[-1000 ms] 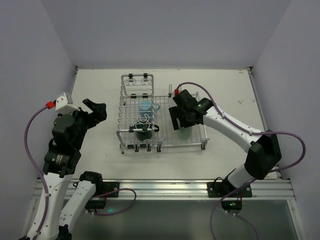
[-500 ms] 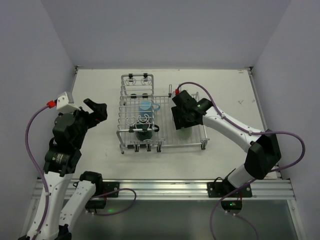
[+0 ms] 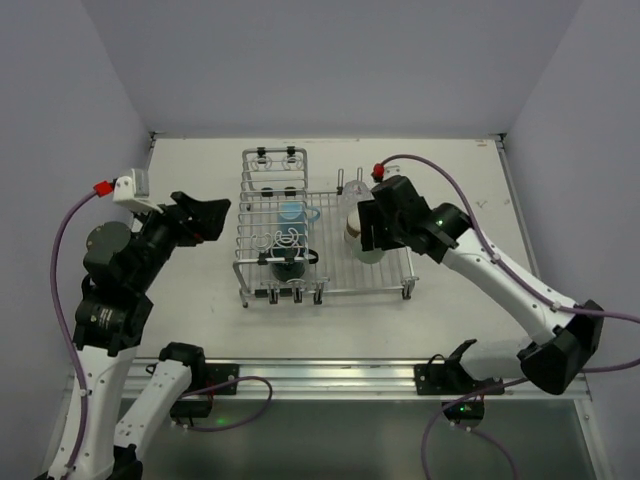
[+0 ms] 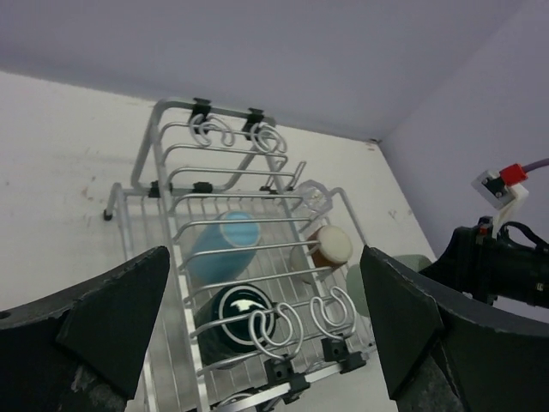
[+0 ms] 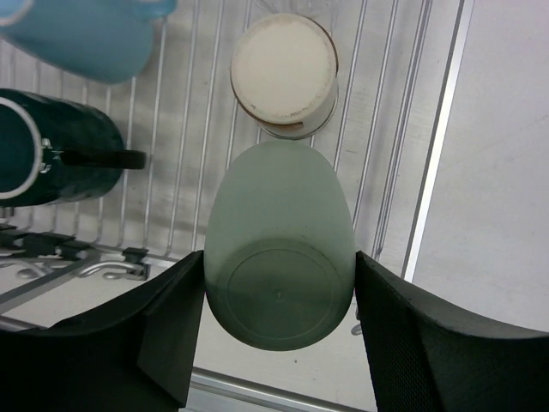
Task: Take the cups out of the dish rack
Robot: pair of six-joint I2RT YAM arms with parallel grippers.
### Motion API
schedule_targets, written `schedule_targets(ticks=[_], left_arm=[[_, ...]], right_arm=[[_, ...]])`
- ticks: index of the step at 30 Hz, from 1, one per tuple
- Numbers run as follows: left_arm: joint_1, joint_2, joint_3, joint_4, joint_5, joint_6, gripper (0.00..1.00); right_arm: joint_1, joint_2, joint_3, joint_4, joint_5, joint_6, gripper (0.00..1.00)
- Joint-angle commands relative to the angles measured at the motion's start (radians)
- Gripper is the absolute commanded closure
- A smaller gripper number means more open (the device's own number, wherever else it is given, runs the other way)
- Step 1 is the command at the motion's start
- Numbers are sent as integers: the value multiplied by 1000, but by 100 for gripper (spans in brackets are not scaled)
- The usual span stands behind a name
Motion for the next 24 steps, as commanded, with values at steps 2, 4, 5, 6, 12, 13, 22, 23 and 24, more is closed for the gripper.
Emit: schedule_targets(ticks=[2,4,5,6,12,13,22,23,24], left_arm=[[2,43,30,118,333,11,4],[2,58,-8,201,462,-39,4],[2,61,-26,229,500,-61,4],[2,63,-42,258,561,-102,4],[2,64,-201,661,785,-384,9],[2,70,-214,765,807,-421,9],[-85,139,-364,1252,890,-835,11],[-131,145,-372,1258,878,-851,12],[-154,155,-381,1257,847,-866,12]], right_arm=[[4,-120,67,-12,-37,21,100],[4,-175,96,-8,-72,21,100],[4,-195,103,-2,-88,18,100],[4,-217,109,23,-103,15,100],[2,-301,178,95,-229,-12,100],[2,-304,185,101,-236,-14,100],[2,-347,170,265,-463,-28,100],[2,-352,161,303,-480,-28,100],[2,-355,144,320,-497,-29,100]])
